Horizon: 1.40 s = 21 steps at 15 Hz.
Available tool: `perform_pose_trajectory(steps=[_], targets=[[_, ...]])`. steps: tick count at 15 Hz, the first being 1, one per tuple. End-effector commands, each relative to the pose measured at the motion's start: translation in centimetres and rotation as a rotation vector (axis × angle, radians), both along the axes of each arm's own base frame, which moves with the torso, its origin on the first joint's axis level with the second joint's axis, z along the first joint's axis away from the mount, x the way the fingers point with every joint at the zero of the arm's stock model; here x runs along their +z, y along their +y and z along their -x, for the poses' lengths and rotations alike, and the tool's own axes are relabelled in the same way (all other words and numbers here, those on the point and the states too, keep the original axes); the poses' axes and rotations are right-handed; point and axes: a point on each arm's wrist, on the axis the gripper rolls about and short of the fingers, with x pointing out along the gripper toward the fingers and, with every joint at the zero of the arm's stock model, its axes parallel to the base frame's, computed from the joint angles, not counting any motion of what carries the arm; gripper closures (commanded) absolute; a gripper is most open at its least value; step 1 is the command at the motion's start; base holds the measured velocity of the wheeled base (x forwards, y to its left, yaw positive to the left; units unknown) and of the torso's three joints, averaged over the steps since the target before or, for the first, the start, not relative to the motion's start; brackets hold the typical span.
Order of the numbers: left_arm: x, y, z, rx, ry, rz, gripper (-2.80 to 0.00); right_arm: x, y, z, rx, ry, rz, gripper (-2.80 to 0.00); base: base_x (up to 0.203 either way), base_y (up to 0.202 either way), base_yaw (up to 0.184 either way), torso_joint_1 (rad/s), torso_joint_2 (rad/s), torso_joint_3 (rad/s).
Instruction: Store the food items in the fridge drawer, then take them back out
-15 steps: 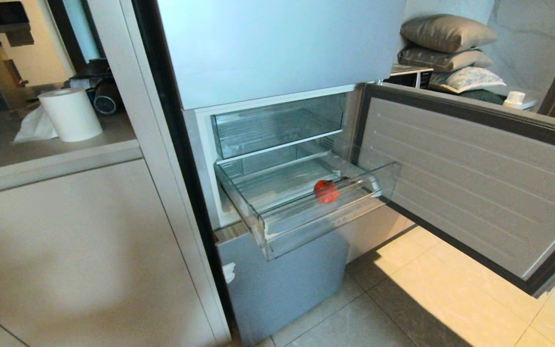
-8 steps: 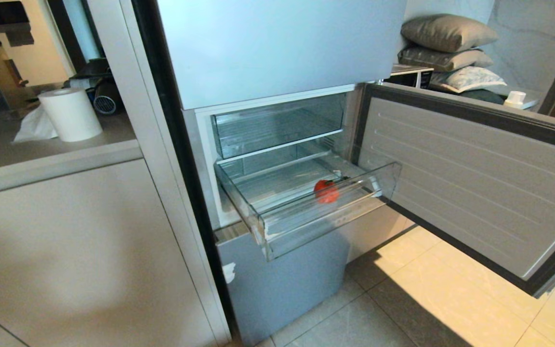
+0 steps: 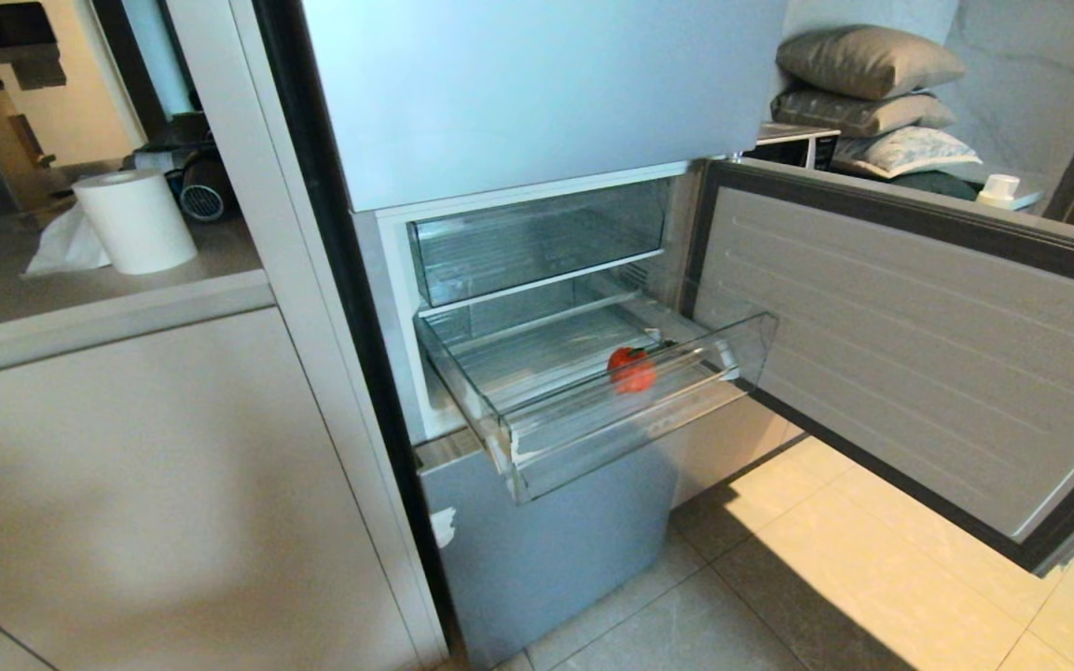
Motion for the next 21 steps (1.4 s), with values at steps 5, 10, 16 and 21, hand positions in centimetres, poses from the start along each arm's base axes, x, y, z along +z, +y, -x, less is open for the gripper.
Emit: perform_pose_trajectory(steps=[5,10,16,21], targets=[[0.0,0.0,0.0,0.001,0.000,0.000,0.00,-8.0,-13.8,0.0,-0.076,0.010,-0.098,0.00,0.000,0.000,0.000,0.000,0.00,0.000],[0.0,0.0,0.0,0.001,0.000,0.000,0.00,-11.2,-18.2,-1.8,0.050,-0.070,-0.088,0.00,0.000,0.000,0.000,0.000,0.00,0.000],[0.0,0.0,0.0,0.001,0.000,0.000,0.00,-13.2,-19.8,-2.3,0.052,-0.067,-0.095,0.00,0.000,0.000,0.000,0.000,0.00,0.000],[0.0,0.0,0.0,0.001,0.000,0.000,0.00,-14.0,-21.3,-2.7,0.047,-0.074,-0.075,-2.80,0.000,0.000,0.000,0.000,0.00,0.000]])
